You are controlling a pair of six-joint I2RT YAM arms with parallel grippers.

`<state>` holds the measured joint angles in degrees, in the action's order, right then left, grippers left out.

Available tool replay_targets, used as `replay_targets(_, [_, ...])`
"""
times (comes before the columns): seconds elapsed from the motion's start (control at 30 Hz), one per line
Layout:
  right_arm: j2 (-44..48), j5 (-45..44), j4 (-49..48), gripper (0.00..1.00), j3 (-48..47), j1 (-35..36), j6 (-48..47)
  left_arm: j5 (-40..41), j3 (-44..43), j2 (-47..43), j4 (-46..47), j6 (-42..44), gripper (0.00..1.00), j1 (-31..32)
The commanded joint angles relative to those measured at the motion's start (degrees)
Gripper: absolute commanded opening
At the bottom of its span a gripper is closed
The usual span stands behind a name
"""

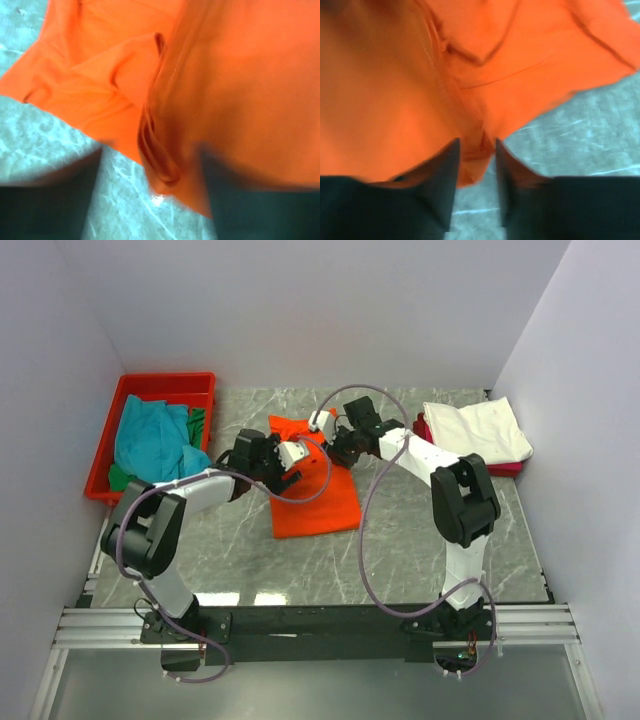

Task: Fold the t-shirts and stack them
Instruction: Fold the tshirt

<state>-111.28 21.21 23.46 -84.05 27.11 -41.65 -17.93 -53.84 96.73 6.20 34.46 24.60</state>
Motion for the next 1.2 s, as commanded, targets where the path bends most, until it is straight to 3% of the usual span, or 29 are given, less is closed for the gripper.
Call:
replay_targets(0.0, [-1.0,-5.5,-4.7,0.46,-4.4,-1.0,7.6,2.1,0.0,-3.0,7.3,-4.5,0.99,-0.4])
replay_targets(0.07, [1.0,-7.1,-7.0,0.51,-3.1,-2.2,9.8,6.4,3.2,-8.9,13.9,-5.6,0.99,-1.0])
replay_targets(0.17, [5.7,-2.3,-6.8,0.51,-0.2,-4.3,9.0,4.0,5.2,-18.0,13.1,-4.8,1.00,-1.4])
replay_targets(0.27, [12.0,10.8,0.8,0.51,5.3,-5.0,-4.5,-3.4,5.1,-24.9,3.6,1.3,0.99,-0.7])
replay_targets(0.3, [13.9,13.7,7.4,0.51,7.5,-4.9,-15.7,-6.6,5.4,-26.2,-3.8,6.4,0.99,0.3])
replay_targets(0.33, [15.7,20.0,11.0,0.55,9.8,-4.7,-22.0,-7.4,6.1,-28.7,-8.1,9.2,1.00,1.4])
replay_targets(0.4, [21.6,23.2,16.0,0.62,18.5,-3.4,-36.5,-7.1,10.5,-31.1,-14.1,14.7,0.99,6.5])
replay_targets(0.43, [23.9,22.8,14.3,0.67,22.0,-2.0,-37.5,-6.8,12.6,-33.2,-14.5,15.3,1.00,8.3])
replay_targets(0.57, [32.3,9.2,0.0,0.70,37.7,6.4,-33.6,-3.1,21.7,-34.2,-14.4,15.1,0.99,18.0])
replay_targets(0.67, [32.2,5.7,-5.3,0.71,40.5,10.6,-29.7,0.5,21.9,-30.6,-14.5,14.9,0.99,21.2])
replay_targets(1.03, [25.4,-6.8,-17.4,0.71,42.7,12.9,-24.6,8.8,21.8,-19.9,-6.9,14.6,0.92,20.7])
replay_targets(1.17, [23.6,-8.5,-18.7,0.63,43.2,12.9,-24.9,10.4,22.4,-19.0,-4.4,14.1,0.80,19.1])
